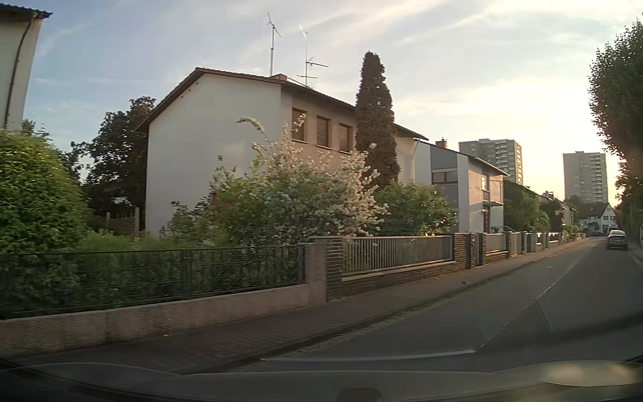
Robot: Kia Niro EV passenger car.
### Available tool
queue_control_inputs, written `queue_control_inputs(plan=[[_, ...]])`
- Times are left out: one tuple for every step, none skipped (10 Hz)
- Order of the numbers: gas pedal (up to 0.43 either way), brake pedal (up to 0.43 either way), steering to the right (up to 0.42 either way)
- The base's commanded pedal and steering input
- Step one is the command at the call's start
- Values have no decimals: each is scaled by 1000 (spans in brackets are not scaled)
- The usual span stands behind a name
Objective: Follow the waypoints while adhering to traffic rules and regulations
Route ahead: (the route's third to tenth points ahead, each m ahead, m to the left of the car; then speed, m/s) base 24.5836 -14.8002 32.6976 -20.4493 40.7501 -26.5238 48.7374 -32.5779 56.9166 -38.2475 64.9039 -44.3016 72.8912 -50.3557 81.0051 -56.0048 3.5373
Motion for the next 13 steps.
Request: queue_control_inputs(plan=[[169,0,552],[169,0,534],[169,0,508],[169,0,466],[169,0,424],[169,0,389],[169,0,351],[169,0,315],[169,0,283],[169,0,252],[169,0,215],[169,0,182],[169,0,157]])
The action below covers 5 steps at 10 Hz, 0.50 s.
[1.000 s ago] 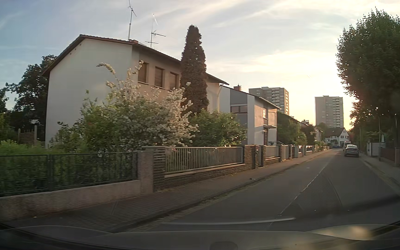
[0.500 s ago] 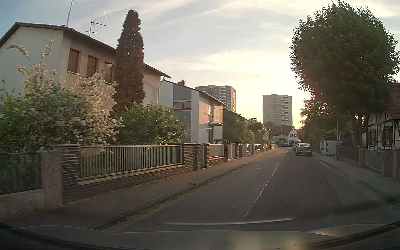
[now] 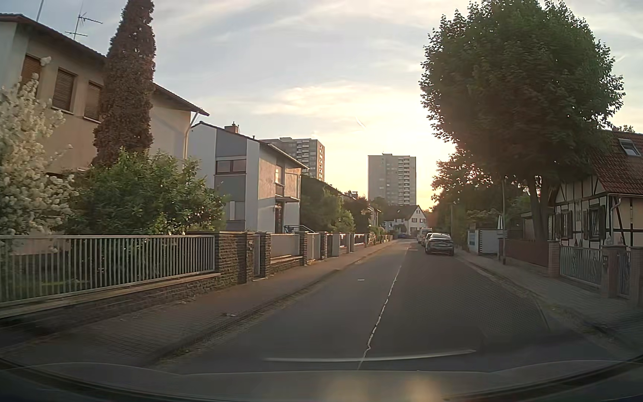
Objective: Follow the waypoints while adhering to traffic rules and regulations
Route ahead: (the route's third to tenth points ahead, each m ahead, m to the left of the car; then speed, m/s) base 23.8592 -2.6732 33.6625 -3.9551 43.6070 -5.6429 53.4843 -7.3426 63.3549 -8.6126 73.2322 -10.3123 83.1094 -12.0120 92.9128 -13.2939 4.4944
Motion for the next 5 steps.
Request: queue_control_inputs(plan=[[169,0,136],[169,0,118],[169,0,112],[169,0,110],[169,0,96]])
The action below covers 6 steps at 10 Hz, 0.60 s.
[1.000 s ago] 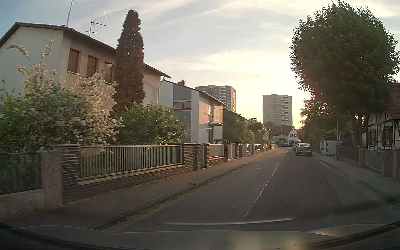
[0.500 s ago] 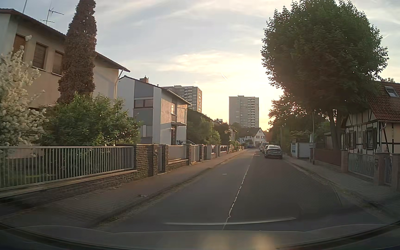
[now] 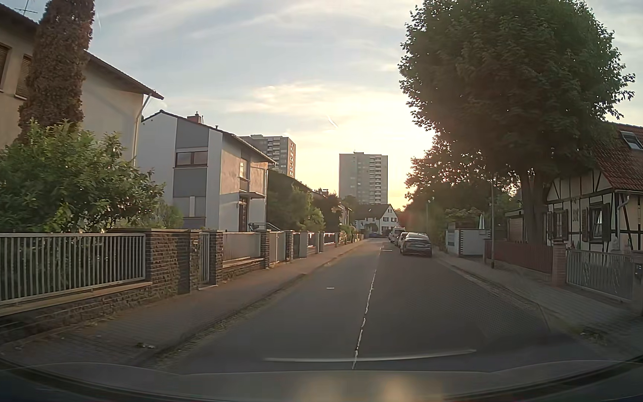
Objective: Follow the waypoints while adhering to traffic rules and regulations
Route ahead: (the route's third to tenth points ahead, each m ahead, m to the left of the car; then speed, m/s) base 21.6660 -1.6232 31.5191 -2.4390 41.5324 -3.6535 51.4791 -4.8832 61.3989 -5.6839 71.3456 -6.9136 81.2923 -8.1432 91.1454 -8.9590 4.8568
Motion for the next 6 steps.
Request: queue_control_inputs(plan=[[169,0,74],[169,0,57],[169,0,43],[169,0,34],[169,0,23],[169,0,16]])
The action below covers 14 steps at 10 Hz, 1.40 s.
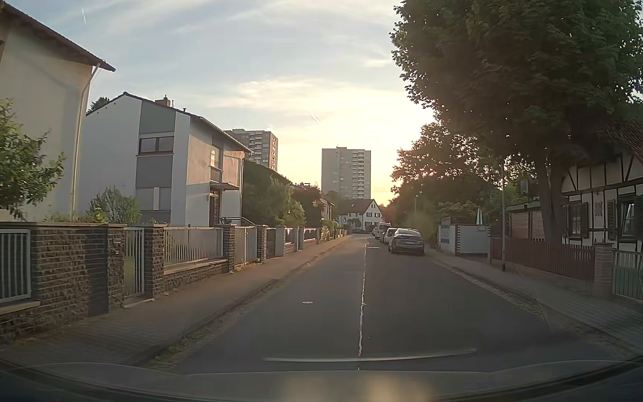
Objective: Follow the waypoints while adhering to traffic rules and regulations
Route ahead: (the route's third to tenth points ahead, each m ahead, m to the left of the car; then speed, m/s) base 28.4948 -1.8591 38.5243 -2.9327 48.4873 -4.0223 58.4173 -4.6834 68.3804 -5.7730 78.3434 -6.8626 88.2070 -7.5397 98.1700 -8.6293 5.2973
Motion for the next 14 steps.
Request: queue_control_inputs(plan=[[169,0,12],[169,0,11],[169,0,11],[169,0,9],[169,0,7],[169,0,6],[169,0,4],[169,0,3],[169,0,3],[169,0,3],[169,0,6],[157,0,13],[157,0,24],[130,0,45]])
